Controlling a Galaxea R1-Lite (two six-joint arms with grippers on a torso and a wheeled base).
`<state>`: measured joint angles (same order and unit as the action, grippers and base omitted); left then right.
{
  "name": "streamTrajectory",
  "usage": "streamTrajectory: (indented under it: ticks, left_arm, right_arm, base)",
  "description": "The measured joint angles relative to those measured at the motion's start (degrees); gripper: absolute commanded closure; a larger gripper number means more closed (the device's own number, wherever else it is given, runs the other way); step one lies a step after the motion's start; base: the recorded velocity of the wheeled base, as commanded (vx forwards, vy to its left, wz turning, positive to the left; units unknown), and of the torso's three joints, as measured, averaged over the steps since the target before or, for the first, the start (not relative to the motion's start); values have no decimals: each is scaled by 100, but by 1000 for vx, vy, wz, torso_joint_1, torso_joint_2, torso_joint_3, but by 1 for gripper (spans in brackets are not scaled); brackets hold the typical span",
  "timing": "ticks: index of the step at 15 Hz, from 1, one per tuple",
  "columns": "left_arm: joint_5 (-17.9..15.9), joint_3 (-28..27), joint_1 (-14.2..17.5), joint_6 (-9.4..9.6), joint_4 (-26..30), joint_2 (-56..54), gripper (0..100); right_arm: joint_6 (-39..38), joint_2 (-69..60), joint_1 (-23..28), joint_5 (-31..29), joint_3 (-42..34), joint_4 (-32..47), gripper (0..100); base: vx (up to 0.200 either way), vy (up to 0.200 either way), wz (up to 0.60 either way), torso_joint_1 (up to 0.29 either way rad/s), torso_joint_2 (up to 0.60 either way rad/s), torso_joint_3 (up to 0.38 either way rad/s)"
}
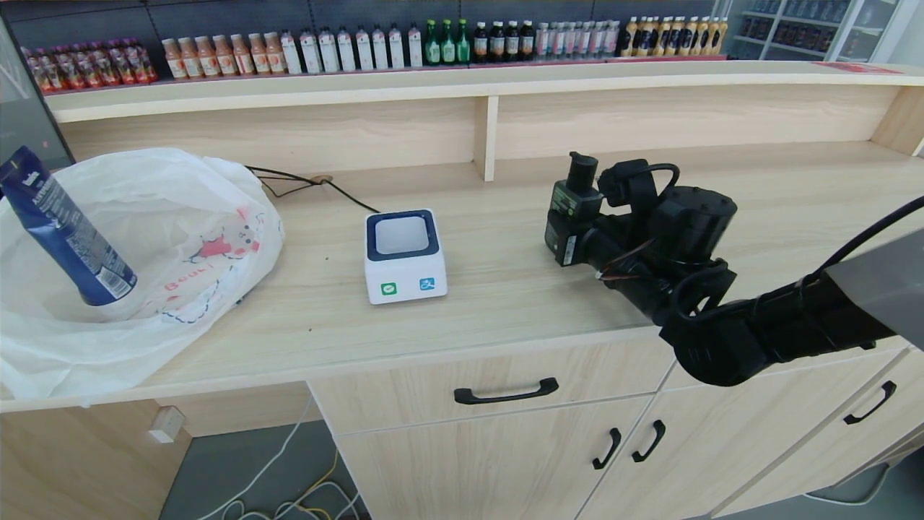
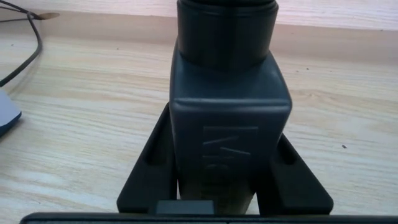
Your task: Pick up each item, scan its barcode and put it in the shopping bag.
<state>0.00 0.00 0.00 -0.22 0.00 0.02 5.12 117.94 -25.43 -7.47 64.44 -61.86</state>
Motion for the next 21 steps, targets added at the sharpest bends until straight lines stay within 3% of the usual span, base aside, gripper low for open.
streamTrajectory:
  ticks: [8, 15, 21]
  left_arm:
    - [5, 0, 0, 0, 0, 0, 0]
    - [2, 0, 0, -2, 0, 0, 0]
    - [2, 0, 0, 0, 0, 0, 0]
  right_arm:
    - [21, -441, -227, 1, -483, -329, 100]
    - [54, -1779, -764, 23, -2666, -1833, 100]
    - [78, -2494, -1156, 9, -3479, -2395, 100]
  base:
    - [0, 0, 0, 0, 0, 0]
    - [0, 0, 0, 0, 0, 0]
    - [0, 0, 0, 0, 0, 0]
